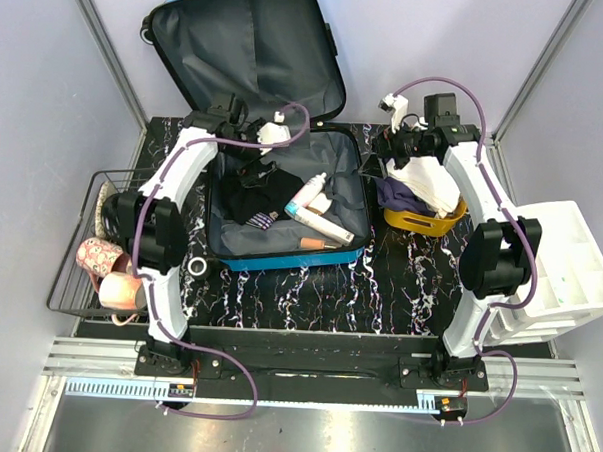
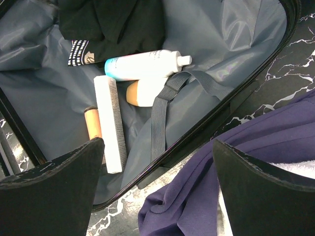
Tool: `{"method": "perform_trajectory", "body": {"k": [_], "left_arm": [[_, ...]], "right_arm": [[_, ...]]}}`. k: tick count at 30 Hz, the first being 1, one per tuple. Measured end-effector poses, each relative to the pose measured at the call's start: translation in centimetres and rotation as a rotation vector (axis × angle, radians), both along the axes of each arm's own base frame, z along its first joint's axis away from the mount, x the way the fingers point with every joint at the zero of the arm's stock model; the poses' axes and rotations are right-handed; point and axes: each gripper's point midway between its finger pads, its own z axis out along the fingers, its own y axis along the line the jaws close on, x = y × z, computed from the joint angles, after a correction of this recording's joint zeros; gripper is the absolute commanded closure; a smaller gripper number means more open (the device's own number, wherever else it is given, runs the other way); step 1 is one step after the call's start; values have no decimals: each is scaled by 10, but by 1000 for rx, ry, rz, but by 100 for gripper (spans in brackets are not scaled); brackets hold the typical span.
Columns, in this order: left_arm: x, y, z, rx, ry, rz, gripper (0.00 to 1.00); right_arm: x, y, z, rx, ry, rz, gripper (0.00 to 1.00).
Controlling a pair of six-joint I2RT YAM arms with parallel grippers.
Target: Open, take out, and arrange the luggage
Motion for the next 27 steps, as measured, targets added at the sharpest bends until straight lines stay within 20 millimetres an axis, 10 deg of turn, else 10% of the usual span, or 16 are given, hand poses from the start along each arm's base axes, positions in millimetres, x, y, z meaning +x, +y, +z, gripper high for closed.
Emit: {"method": "perform_trajectory", "body": {"k": [6,20,27], "left_arm": [[40,-20,-32,52,-52,-174,1],[60,-33,-123,204,-40,-284,1],[52,-34,-128,229,-30,-305,66]], "right_arm": [[-3,-1,-2,-6,5,-4,0],[-13,-6,0,-24,3,-22,0],[-14,-6,0,-24,4,-22,0]]}}
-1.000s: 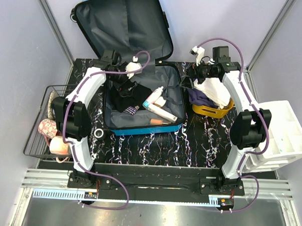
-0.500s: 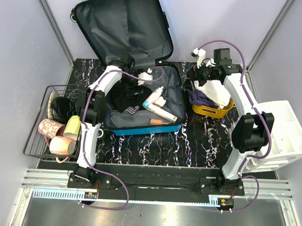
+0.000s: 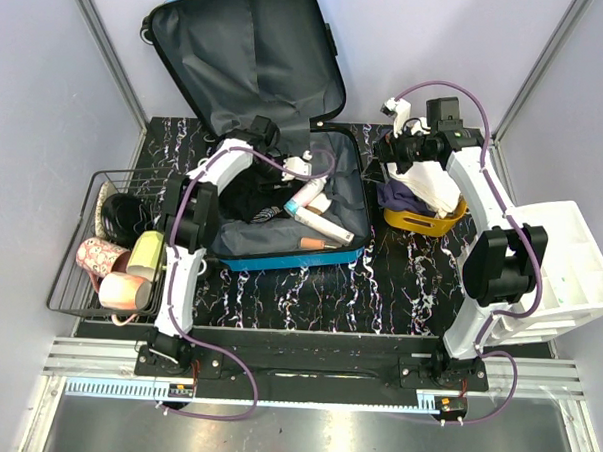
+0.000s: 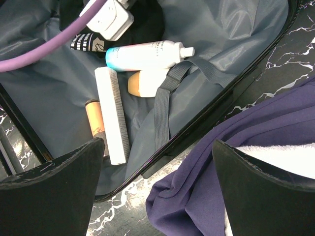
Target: Open, take out, and arrange the luggage
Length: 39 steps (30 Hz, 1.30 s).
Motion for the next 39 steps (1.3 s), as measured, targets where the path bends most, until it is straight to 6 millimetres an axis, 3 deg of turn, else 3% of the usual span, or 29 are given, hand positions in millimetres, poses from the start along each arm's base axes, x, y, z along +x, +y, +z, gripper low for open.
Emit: {"method": "perform_trajectory", "body": {"k": [1,4,9,17,25,27,33,39], "left_arm": [[0,0,1,1,-16,-6,82],[-18,3,18,-18,-35,-10,100],[-43,11,47,-38,-99,2,100],[-43,18,93,-107,-154,116,100],[-69,19,160,-229,-252,147,100],[-78,17,174,-259,-272,131,100],[-94,8,205,-329,-314,83,100],[-111,-3,230,-388,-342,34,100]], "right_arm": [[0,0,0,0,0,0,0],[-1,1,0,5,3,2,0],[-4,6,3,49,42,-5,0],[1,28,11,161,59,-20,0],[-10,93,-10,269,-4,80,0],[-14,112,-5,296,-46,122,0],[-25,160,34,380,-243,253,0],[-45,190,44,394,-318,350,0]]}}
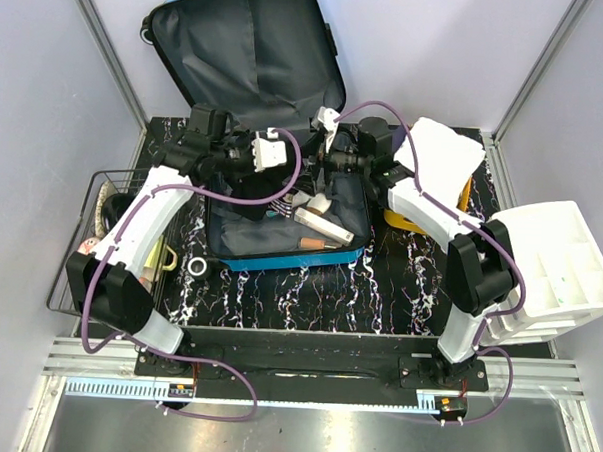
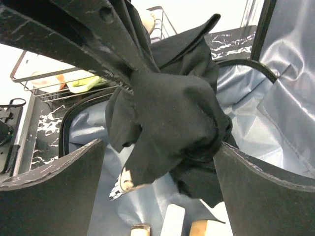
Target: Open, take out, and arrange the luggage
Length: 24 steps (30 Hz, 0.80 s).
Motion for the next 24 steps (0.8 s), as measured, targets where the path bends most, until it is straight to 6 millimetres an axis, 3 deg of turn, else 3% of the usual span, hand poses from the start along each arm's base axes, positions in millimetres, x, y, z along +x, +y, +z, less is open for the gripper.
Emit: {"method": "perform_trajectory", "body": {"k": [7,13,22,24], "left_arm": [[-27,-12,5,-14,-28,-87,100],[-32,-18,8,-7,-63,-144,100],[-46,-19,6,28,-78,-211,100],[-50,-24,6,25,-76,-233,100]], "right_arm": [[0,9,2,-9,-87,3,0],[9,6,-1,-35,-156,-33,0],[-8,-9,-3,-102,-266,-5,0],[-11,-8,-2,-101,-270,16,16]]}}
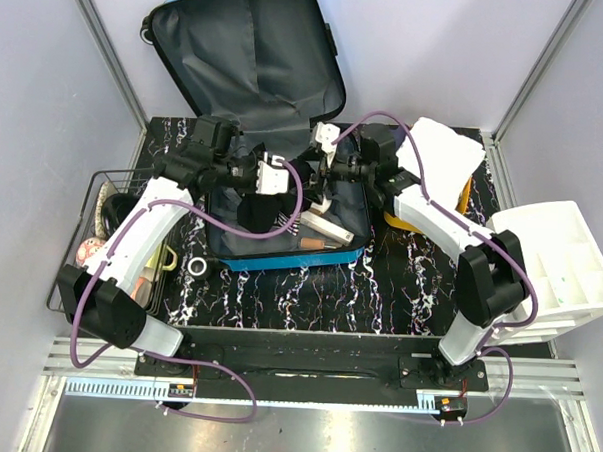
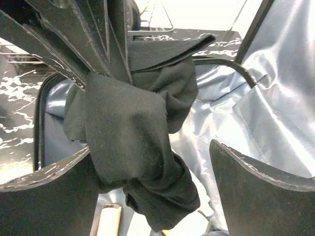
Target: Open, take out, and arrange the luggage
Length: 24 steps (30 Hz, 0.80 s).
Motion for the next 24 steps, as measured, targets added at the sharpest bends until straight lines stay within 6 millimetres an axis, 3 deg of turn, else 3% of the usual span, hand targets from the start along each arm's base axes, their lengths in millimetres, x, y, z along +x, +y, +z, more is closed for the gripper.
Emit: {"method": "perform_trajectory", "body": {"k": [2,3,5,6,7,8,9,11,12,13,15,16,20,24], "left_arm": [[-4,-4,0,-1,5,-14,100],[-5,-7,0,-4,6,-19,100],[-5,-10,2,-17,13,-12,100],[-4,-11,4,-23,10,-8,100],[-2,-12,5,-32,11,2,100],[0,-12,7,-40,11,14,100],[2,-11,9,-49,11,27,86],[4,-12,10,-70,28,47,70],[5,-13,10,-83,37,59,59],[6,-15,10,-94,43,66,30],[11,-17,15,-123,41,87,7],[14,-17,18,-140,45,107,1],[26,-15,30,-210,69,201,1],[32,-12,34,-260,118,276,1]], "right_arm": [[-5,1,-3,-4,19,22,36],[-7,1,-4,-6,38,33,52],[-9,3,-5,-11,74,49,68],[-10,3,-6,-16,89,51,90],[-11,3,-6,-19,102,52,97],[-13,3,-5,-21,107,55,100],[-14,1,-6,-27,117,52,100],[-15,-3,-6,-41,131,35,100],[-17,-6,-5,-51,141,23,100],[-17,-10,-4,-55,150,10,100],[-16,-22,-2,-71,205,-36,100],[-12,-30,-1,-79,236,-67,100],[13,-71,13,-92,333,-240,100],[27,-129,35,-102,383,-437,100]]}}
